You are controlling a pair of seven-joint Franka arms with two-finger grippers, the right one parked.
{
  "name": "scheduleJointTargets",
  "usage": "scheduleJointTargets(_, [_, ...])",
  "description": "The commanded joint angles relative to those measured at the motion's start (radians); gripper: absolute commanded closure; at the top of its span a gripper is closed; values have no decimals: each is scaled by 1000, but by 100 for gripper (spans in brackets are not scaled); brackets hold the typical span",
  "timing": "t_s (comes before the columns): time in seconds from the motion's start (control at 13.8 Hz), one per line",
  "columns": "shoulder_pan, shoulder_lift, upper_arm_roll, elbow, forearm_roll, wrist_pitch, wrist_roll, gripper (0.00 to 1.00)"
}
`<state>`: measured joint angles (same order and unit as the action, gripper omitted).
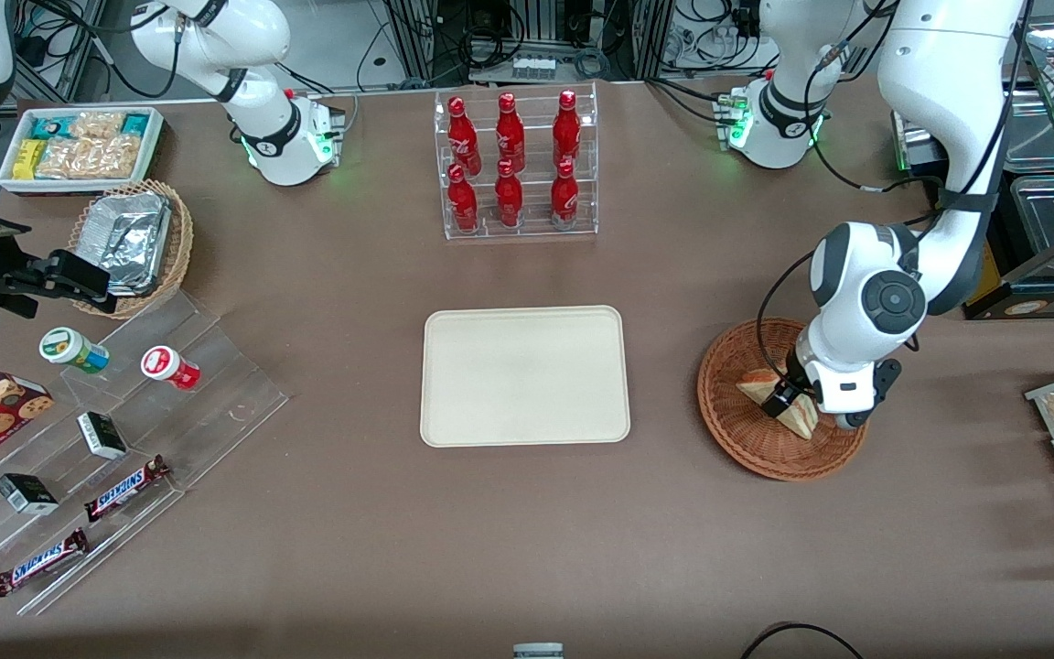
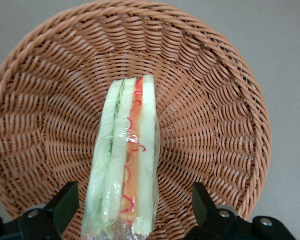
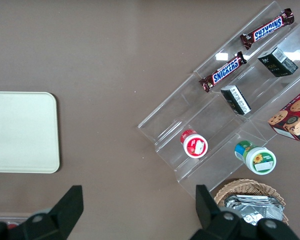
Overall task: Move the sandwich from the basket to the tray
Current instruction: 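Lower the left gripper and close it on the wrapped sandwich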
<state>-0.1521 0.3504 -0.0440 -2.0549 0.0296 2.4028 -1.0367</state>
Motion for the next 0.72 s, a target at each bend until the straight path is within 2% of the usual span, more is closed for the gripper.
scheduleJointTargets(0.0, [-21,10,15,-13,15,22,-25,0])
scheduleJointTargets(0.14, [-21,12,15,-21,41,22,-32,0])
scheduleJointTargets(0.22, [-21,12,15,-21,46,22,-39,6])
scheduleJointTargets(0.29, [-21,12,15,-19,46,22,-39,38])
scheduleJointTargets(0.36, [-20,12,15,-18,47,22,-39,84])
scheduleJointTargets(0.43, [-20,12,15,-17,47,22,-37,100])
scheduleJointTargets(0.65, [-18,12,16,-16,47,21,-36,100])
